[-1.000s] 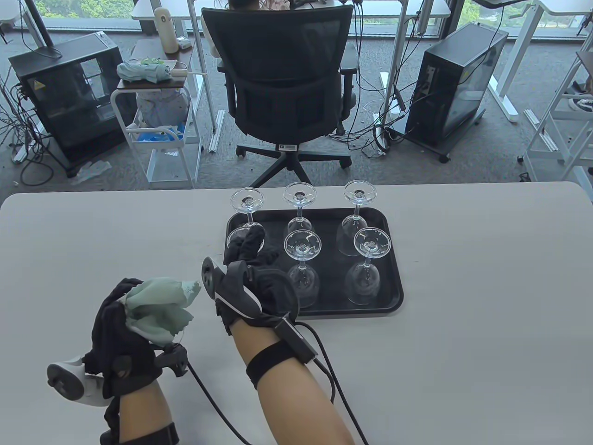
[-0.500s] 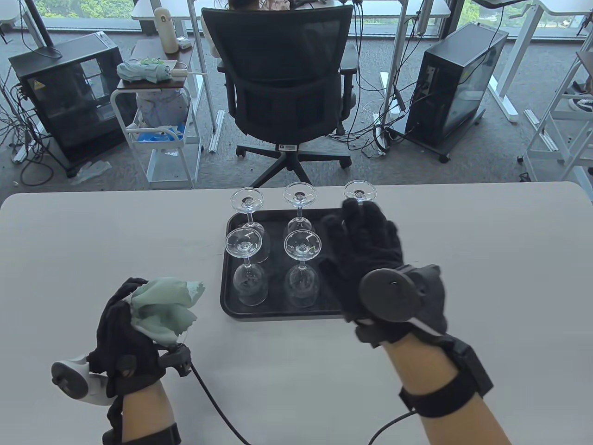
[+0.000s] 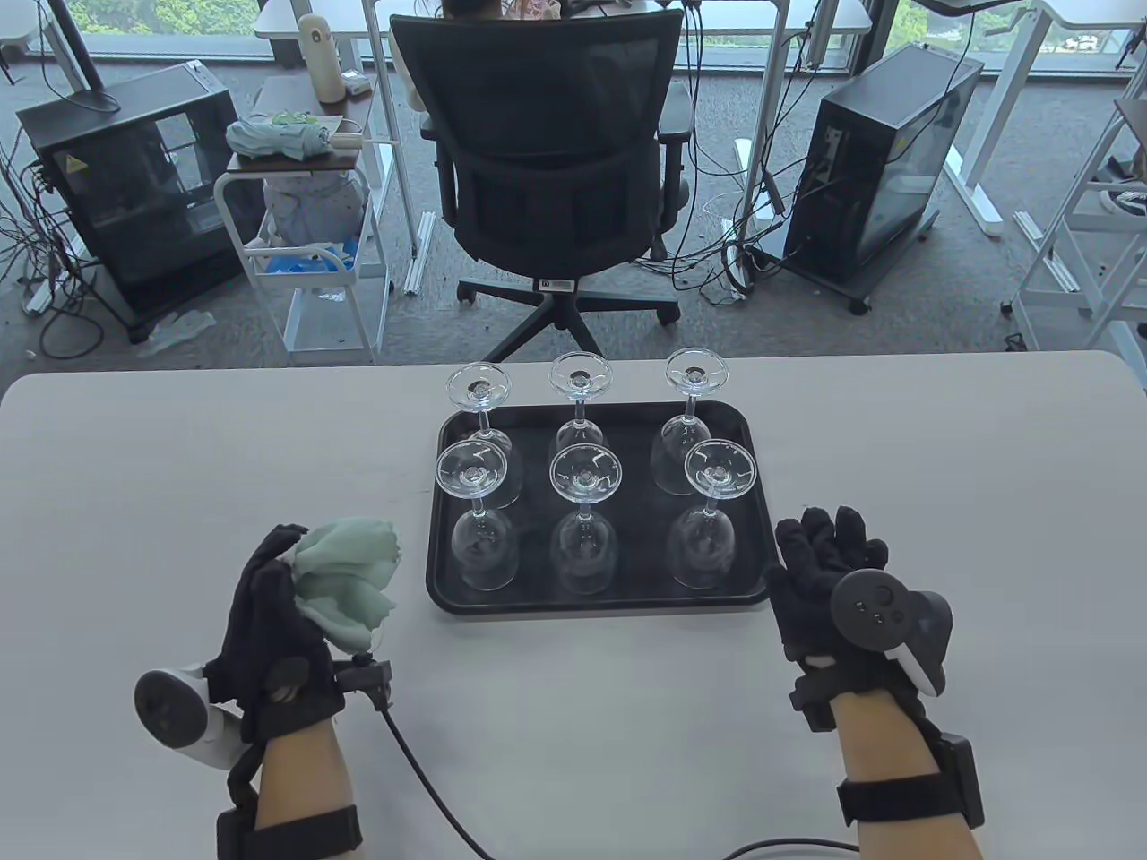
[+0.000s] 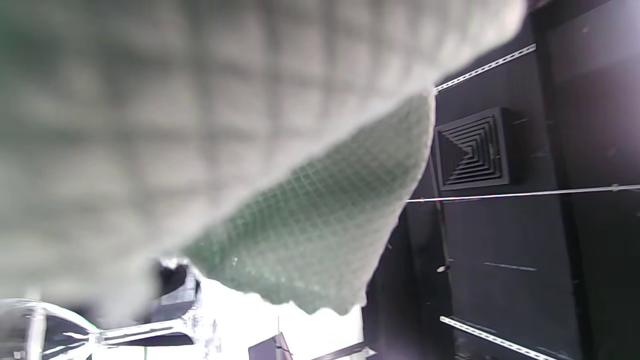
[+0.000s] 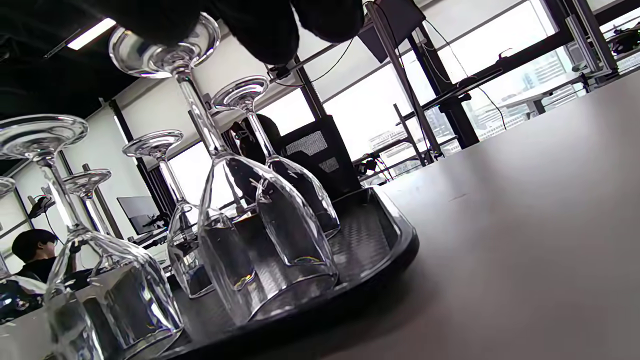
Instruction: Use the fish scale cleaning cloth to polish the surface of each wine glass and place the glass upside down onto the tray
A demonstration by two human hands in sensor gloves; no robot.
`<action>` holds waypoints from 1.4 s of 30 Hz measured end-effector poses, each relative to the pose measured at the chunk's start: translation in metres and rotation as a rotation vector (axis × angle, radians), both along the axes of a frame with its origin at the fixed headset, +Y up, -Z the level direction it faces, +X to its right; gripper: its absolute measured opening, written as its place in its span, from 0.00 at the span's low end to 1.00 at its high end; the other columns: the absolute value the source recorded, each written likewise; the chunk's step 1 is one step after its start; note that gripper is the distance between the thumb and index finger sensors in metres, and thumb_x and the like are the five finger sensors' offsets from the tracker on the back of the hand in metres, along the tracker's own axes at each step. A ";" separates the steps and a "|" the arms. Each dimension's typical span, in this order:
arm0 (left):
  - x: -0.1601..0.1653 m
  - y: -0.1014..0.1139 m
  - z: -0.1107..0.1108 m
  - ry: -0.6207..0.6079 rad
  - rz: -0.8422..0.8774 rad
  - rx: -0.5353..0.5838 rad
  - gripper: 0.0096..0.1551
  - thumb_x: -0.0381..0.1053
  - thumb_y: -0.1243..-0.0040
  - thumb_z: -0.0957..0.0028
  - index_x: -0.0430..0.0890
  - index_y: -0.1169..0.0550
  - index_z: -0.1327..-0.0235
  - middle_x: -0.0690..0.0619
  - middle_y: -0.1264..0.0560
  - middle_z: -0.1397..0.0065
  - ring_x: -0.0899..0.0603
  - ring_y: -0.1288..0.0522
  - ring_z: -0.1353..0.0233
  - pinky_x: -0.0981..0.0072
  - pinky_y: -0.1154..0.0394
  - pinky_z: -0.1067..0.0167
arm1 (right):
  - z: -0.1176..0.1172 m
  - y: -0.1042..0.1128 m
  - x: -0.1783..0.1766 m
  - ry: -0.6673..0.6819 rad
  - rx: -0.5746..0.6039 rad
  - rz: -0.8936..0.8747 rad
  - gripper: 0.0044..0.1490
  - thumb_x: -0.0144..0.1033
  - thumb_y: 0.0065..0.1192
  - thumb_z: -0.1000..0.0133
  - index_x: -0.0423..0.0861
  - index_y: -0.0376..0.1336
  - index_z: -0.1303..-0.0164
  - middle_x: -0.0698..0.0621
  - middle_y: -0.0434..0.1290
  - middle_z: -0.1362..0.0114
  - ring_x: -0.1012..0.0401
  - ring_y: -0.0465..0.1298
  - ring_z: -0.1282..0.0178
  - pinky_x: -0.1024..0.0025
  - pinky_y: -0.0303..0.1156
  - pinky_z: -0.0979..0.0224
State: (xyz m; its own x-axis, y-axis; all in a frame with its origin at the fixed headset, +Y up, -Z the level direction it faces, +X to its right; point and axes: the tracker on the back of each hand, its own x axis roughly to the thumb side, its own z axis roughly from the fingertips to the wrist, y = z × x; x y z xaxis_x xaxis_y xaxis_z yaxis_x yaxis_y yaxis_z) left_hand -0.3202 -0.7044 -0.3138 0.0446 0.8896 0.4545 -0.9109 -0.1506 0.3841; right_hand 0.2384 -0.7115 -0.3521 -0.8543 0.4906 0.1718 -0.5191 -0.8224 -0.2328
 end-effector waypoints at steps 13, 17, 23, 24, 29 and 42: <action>-0.013 -0.019 -0.081 -0.062 -0.721 -0.706 0.34 0.65 0.45 0.40 0.59 0.35 0.20 0.51 0.56 0.11 0.39 0.63 0.14 0.28 0.62 0.22 | 0.006 -0.009 0.008 0.030 -0.024 -0.093 0.42 0.61 0.54 0.42 0.51 0.56 0.21 0.43 0.52 0.15 0.47 0.38 0.17 0.40 0.37 0.25; -0.009 -0.102 -0.080 -0.485 -0.914 -1.388 0.52 0.81 0.49 0.45 0.74 0.67 0.27 0.64 0.84 0.23 0.48 0.90 0.26 0.37 0.88 0.37 | 0.005 -0.010 0.013 0.015 -0.036 -0.108 0.43 0.63 0.54 0.43 0.51 0.56 0.21 0.43 0.51 0.15 0.46 0.38 0.18 0.40 0.37 0.25; -0.006 -0.067 -0.074 -0.344 -0.914 -1.225 0.51 0.84 0.53 0.50 0.73 0.64 0.26 0.62 0.80 0.20 0.45 0.87 0.23 0.35 0.84 0.35 | 0.006 -0.014 0.018 0.006 -0.059 -0.135 0.43 0.63 0.55 0.43 0.51 0.55 0.21 0.43 0.51 0.15 0.46 0.37 0.18 0.39 0.37 0.25; -0.005 -0.060 -0.071 -0.313 -0.917 -1.173 0.52 0.84 0.53 0.50 0.73 0.64 0.25 0.62 0.78 0.19 0.44 0.86 0.23 0.34 0.83 0.34 | 0.006 -0.014 0.017 0.011 -0.064 -0.133 0.43 0.63 0.55 0.43 0.51 0.55 0.21 0.43 0.51 0.15 0.46 0.37 0.18 0.40 0.37 0.25; 0.012 -0.014 -0.042 -0.192 -0.930 -0.847 0.52 0.81 0.51 0.46 0.69 0.64 0.24 0.60 0.75 0.17 0.45 0.83 0.21 0.36 0.82 0.34 | 0.003 -0.016 0.005 0.040 -0.098 -0.084 0.44 0.63 0.54 0.43 0.52 0.53 0.20 0.43 0.49 0.14 0.47 0.36 0.18 0.40 0.36 0.25; 0.111 -0.004 -0.002 -0.198 -1.142 -0.497 0.42 0.68 0.56 0.40 0.49 0.48 0.19 0.50 0.56 0.12 0.40 0.64 0.15 0.44 0.66 0.24 | 0.006 -0.019 -0.007 0.077 -0.059 -0.029 0.42 0.60 0.53 0.42 0.50 0.53 0.21 0.45 0.52 0.15 0.48 0.38 0.18 0.43 0.38 0.24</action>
